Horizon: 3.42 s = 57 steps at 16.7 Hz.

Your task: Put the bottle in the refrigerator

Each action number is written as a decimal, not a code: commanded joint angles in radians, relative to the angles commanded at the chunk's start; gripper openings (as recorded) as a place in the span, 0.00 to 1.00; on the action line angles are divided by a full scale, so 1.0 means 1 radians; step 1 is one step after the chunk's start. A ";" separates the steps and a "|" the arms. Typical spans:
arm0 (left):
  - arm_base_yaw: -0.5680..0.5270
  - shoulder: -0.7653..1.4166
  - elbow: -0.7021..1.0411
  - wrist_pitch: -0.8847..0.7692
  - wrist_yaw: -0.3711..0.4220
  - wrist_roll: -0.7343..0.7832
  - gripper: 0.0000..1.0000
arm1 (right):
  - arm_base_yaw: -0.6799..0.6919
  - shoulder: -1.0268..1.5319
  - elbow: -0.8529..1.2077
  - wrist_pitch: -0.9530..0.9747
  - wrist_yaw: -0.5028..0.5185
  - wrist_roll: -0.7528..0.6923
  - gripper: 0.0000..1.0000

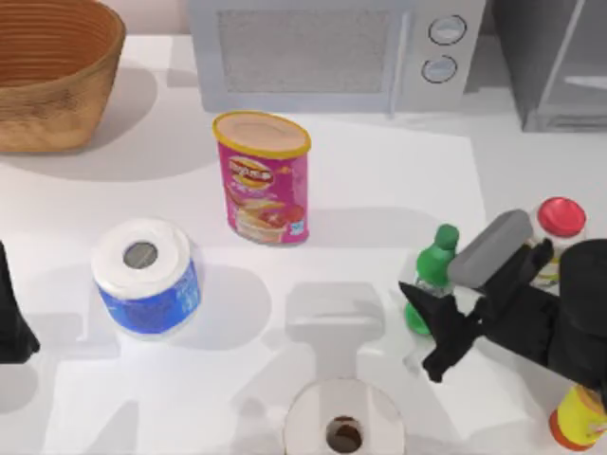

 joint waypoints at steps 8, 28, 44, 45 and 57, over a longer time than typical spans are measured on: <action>0.000 0.000 0.000 0.000 0.000 0.000 1.00 | -0.017 -0.035 0.002 -0.034 -0.033 -0.028 0.01; 0.000 0.000 0.000 0.000 0.000 0.000 1.00 | -0.442 -0.459 -0.015 -0.533 -0.387 -0.208 0.01; 0.000 0.000 0.000 0.000 0.000 0.000 1.00 | -0.494 -1.652 -0.303 -0.974 0.189 0.066 0.01; 0.000 0.000 0.000 0.000 0.000 0.000 1.00 | -0.495 -1.691 -0.314 -0.988 0.212 0.077 0.01; 0.000 0.000 0.000 0.000 0.000 0.000 1.00 | -0.514 -1.639 -0.272 -0.944 0.223 0.099 0.01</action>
